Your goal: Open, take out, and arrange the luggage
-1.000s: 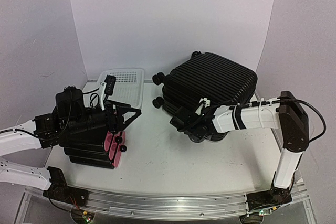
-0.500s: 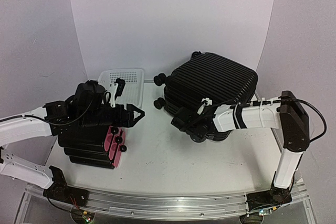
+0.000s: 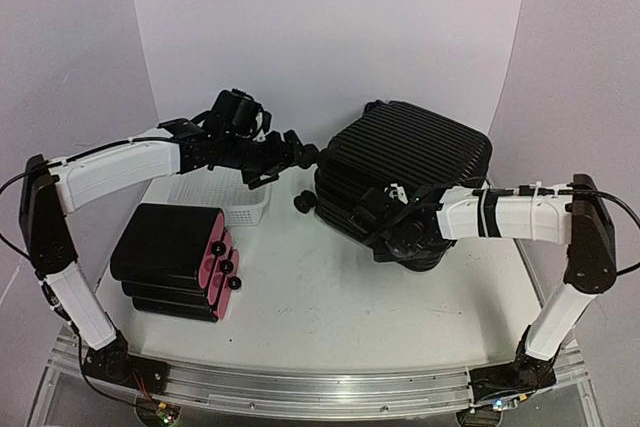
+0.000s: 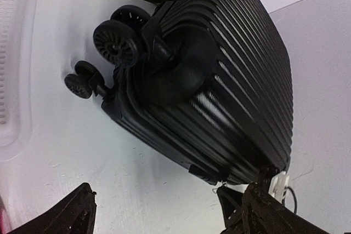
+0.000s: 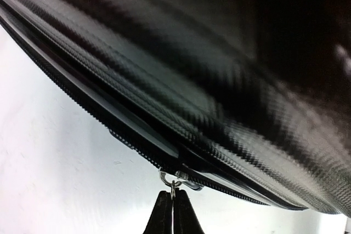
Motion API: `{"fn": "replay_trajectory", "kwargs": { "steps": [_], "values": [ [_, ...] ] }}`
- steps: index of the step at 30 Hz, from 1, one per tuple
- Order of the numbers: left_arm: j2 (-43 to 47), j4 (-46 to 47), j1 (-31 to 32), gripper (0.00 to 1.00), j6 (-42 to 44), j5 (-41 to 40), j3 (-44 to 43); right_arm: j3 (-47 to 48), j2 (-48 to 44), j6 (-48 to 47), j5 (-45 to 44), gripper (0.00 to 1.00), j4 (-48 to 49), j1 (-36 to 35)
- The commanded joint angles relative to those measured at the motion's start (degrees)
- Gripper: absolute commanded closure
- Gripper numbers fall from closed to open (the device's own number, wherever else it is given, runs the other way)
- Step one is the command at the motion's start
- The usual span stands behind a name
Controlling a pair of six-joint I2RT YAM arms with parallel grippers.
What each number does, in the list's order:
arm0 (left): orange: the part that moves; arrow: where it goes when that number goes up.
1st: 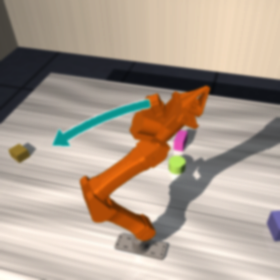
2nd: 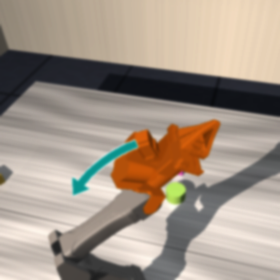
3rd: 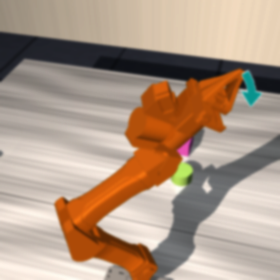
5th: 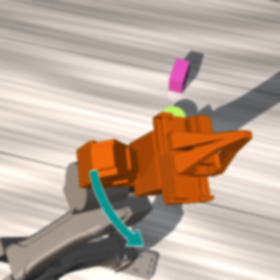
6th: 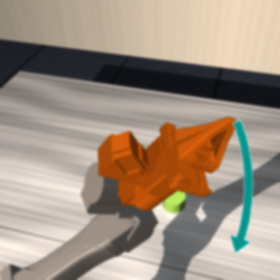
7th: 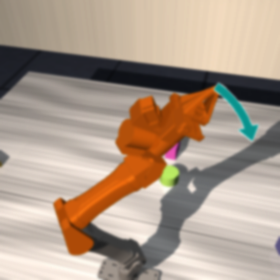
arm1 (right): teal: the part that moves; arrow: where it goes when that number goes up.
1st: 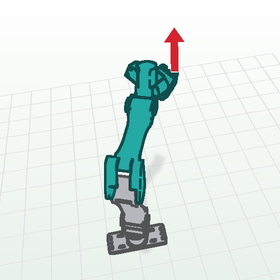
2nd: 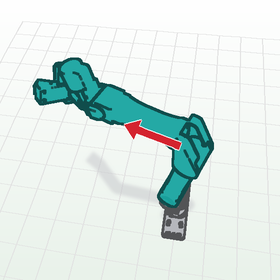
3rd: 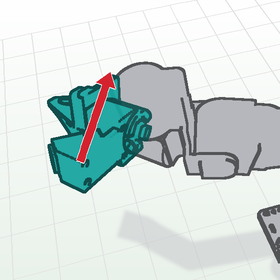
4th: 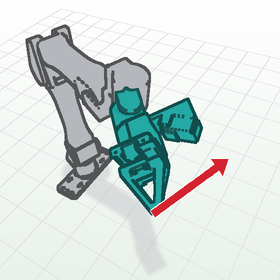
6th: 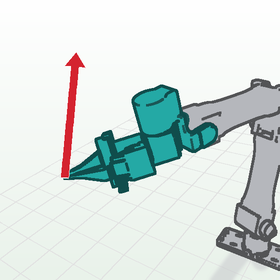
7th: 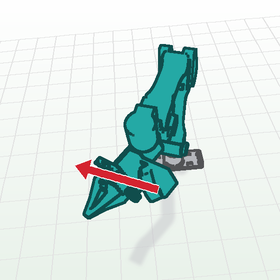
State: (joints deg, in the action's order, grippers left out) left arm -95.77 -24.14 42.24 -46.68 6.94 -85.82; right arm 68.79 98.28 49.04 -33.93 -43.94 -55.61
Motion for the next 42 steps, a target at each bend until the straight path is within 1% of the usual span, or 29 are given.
{"fn": "replay_trajectory", "kwargs": {
  "steps": [1, 4, 6, 9, 12, 15, 19, 21, 22, 24, 27, 31, 34, 37, 42],
  "values": [
    [-5.49, -0.26, -0.49, 0.07, -9.9, 1.45, -8.83, -0.44, -4.6, -2.84, 1.63, 1.0, -8.77, -0.96],
    [-10.26, 0.56, -0.45, 0.08, -10.65, 0.77, -13.28, -1.64, -5.96, -5.72, 1.32, 1.0, -10.06, -0.9],
    [-13.44, -0.5, -0.77, 0.08, -11.17, -0.73, -16.31, -2.28, -6.07, -7.35, 1.15, 1.0, -9.76, -0.97],
    [-16.38, -0.55, -1.53, 0.08, -17.6, -0.64, -17.64, -0.86, -4.91, -9.54, 0.73, 1.0, -9.57, -0.91],
    [-20.18, -0.6, -1.55, 0.13, -22.84, -0.43, -20.48, -0.56, -4.21, -10.92, -0.45, 1.0, -8.32, -0.92],
    [-23.68, -2.1, -1.57, 0.16, -28.81, -0.71, -23.22, -0.77, -3.65, -12.4, -0.84, 1.0, -7.39, -0.89],
    [-27.94, -2.66, -1.92, 0.19, -31.58, -2.84, -26.99, -2.66, -4.36, -13.76, 0.02, 1.0, -6.79, -0.88],
    [-29.82, -2.73, -2.33, 0.27, -31.16, -3.16, -28.74, -4.61, -5.58, -14.34, 0.45, 1.0, -6.33, -0.95],
    [-30.31, -2.69, -2.57, 0.34, -30.8, -3.78, -29.13, -5.75, -6.53, -14.62, 0.56, 1.0, -6.07, -0.92],
    [-30.77, -2.67, -2.83, 0.45, -30.06, -5.08, -29.1, -8.38, -8.9, -15.63, 0.64, 1.0, -5.31, -0.91],
    [-30.88, -2.59, -3.03, 0.56, -29.52, -6.39, -27.81, -12.45, -12.75, -17.3, 0.28, 1.0, -4.14, -0.86],
    [-30.21, -2.5, -3.24, 0.64, -27.65, -9.38, -26.24, -17.1, -17.76, -18.31, -1.45, 1.0, -3.96, -0.21],
    [-29.51, -2.46, -3.67, 0.7, -26.49, -10.17, -25.72, -21.65, -23.43, -17.86, -2.71, 1.0, -3.95, 0.59],
    [-29.05, -2.42, -3.99, 0.72, -24.98, -10.89, -25.88, -24.99, -29.04, -18.47, -2.27, 1.0, -3.96, 1.31],
    [-28.82, -2.43, -4.26, 0.76, -23.28, -11.26, -25.55, -27.71, -37.9, -22.02, 0.25, 1.0, -5.44, 1.49]
  ]
}}
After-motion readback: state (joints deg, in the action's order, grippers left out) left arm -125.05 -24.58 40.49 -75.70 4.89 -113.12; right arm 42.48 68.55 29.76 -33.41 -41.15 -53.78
